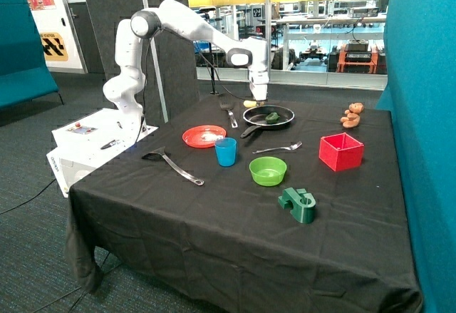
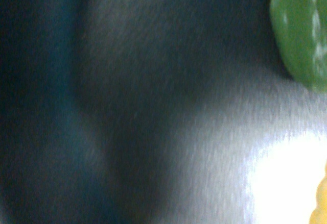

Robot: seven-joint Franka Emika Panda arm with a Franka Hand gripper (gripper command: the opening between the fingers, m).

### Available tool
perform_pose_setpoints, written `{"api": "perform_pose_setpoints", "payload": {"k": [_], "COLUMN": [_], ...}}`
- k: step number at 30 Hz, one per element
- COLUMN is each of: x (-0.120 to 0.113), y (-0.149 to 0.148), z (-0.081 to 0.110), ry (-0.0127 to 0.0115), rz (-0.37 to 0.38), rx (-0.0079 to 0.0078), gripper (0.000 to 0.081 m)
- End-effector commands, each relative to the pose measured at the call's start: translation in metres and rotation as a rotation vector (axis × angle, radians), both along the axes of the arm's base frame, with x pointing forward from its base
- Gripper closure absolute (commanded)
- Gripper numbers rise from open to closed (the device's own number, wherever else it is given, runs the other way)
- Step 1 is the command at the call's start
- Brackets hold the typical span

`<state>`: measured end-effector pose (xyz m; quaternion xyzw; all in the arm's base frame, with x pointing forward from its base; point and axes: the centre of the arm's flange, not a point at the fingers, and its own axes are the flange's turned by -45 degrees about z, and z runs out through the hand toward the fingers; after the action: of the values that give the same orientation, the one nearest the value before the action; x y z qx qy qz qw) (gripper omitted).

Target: Cook the vegetables

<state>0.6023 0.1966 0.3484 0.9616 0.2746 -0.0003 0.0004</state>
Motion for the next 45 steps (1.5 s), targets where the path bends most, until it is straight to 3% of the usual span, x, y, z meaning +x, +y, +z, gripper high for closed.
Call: {"api": "perform_pose_setpoints", "payload": {"k": [1,10,16,17,18,21,25,32,45], "x": [0.027,0.024,0.018,0.016,0.015,0.014,0.012,0.009,0.007], "y": [0.008,0.013,0.015,0.016,0.016,0.015,0.014,0.010,0.001], "z": [-0.024,-0.041,-0.037,-0.036,-0.033,-0.030,-0.028,-0.029,-0.029], "ry": [-0.0003,-0.0003,-0.0003,-0.0003,-0.0003,-0.0003,-0.0003,-0.0003,-0.0003], "rz": [-0.072,-0.095,-0.070,-0.060,-0.052,-0.044,-0.043,-0.048,-0.055], "rx": [0.0009,0.0009,0.0009,0.0009,0.0009,0.0009,0.0009,0.0009,0.0009], "gripper": [0.0808,0.0808,0.0808,0.0731,0.0594,0.0375,0.0232,0.0096,0.0083]}}
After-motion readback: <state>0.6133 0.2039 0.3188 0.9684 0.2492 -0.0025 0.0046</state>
